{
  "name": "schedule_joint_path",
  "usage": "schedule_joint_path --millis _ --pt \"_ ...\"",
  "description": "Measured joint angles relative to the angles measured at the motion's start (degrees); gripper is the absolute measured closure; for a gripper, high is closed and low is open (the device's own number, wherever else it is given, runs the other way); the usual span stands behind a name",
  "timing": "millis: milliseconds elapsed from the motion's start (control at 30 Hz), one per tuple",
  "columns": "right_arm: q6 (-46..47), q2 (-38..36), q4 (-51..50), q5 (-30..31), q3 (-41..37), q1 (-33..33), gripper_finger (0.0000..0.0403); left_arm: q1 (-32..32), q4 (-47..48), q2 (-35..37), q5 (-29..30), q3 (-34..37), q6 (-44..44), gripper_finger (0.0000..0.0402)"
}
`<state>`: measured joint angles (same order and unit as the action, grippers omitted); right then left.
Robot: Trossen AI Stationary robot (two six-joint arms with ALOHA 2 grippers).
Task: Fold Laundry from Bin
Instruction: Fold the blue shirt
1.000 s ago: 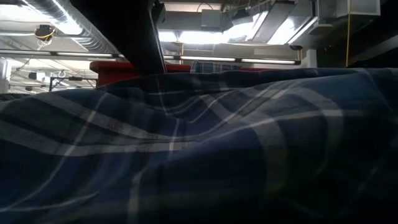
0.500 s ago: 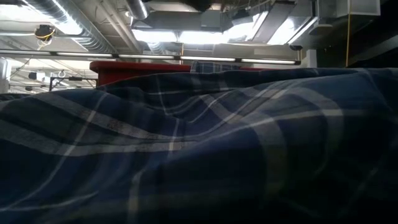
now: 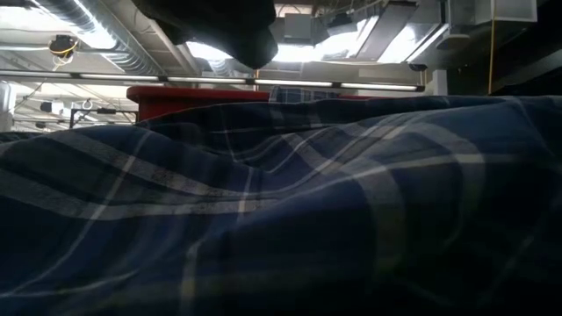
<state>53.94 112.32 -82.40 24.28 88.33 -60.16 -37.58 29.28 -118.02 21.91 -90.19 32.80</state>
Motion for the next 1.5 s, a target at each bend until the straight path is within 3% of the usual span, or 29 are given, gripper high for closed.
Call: schedule_joint_path --millis 167,533,733,1033,1300,1500 --pt "-3.5 0.0 0.5 -5.3 0.0 2.1 0.0235 -0.4 -0.4 0.0 0.1 0.6 0.1 0.0310" --pt "-3.9 0.0 3.2 -8.6 -2.6 2.0 0.0253 -0.5 -0.8 0.0 0.1 0.6 0.1 0.0310" --pt "-5.2 0.1 7.1 -9.4 -6.5 2.1 0.0295 -0.5 -0.7 0.0 0.1 0.6 0.1 0.0310" --pt "-5.3 0.1 5.9 -9.5 -5.8 2.1 0.0394 -0.5 -0.8 0.0 0.4 0.6 0.1 0.0310" --pt "-6.0 0.1 -5.1 -8.3 0.1 2.1 0.0379 -0.4 -0.7 0.0 3.6 0.6 0.1 0.0310" --pt "-6.0 0.1 -5.9 -7.9 0.1 2.1 0.0384 -0.4 -0.6 0.0 4.6 0.6 0.0 0.0310"
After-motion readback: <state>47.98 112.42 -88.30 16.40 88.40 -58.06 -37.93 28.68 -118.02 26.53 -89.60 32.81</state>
